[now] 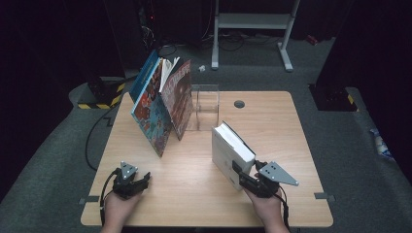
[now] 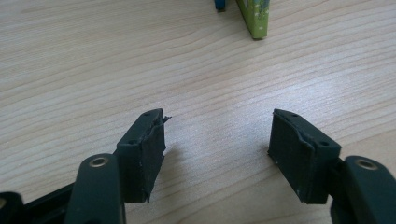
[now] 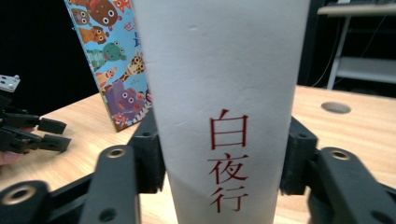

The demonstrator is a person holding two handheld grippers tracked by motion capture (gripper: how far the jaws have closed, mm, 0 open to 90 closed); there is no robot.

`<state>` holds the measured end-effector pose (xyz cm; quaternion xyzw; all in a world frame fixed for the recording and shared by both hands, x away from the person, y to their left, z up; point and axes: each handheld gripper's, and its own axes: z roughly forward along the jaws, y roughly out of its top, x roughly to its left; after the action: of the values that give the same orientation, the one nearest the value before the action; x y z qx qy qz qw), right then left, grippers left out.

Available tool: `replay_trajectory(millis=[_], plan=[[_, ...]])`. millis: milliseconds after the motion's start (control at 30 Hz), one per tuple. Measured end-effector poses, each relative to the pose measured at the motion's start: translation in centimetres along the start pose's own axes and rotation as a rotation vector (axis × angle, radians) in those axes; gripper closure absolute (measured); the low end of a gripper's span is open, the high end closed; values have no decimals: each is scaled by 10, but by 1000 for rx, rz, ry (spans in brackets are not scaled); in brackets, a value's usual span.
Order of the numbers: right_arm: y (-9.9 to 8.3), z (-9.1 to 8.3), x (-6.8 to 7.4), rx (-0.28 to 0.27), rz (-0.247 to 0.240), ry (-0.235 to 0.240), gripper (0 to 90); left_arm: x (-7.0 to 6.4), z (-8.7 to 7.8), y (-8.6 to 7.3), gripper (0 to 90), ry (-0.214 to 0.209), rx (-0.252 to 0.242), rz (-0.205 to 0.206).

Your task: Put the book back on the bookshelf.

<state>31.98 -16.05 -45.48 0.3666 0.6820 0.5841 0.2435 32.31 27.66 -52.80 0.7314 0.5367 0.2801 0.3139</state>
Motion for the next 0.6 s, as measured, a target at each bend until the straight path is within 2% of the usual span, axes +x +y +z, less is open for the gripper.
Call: replay_trajectory(millis=[167, 367, 433, 567, 600], plan=[[4, 1, 1, 16, 6, 0, 370, 1, 0, 0, 359, -5, 1, -9], [15, 1, 5, 22, -10, 4, 297, 1, 0, 0, 359, -8, 3, -13], [18, 4, 6, 41, -6, -29, 295, 1, 0, 0, 360, -10, 4, -14], [23, 6, 6, 48, -3, -29, 326, 1, 0, 0, 360, -10, 4, -15], [25, 6, 6, 46, -5, -26, 359, 1, 0, 0, 361, -10, 4, -15]])
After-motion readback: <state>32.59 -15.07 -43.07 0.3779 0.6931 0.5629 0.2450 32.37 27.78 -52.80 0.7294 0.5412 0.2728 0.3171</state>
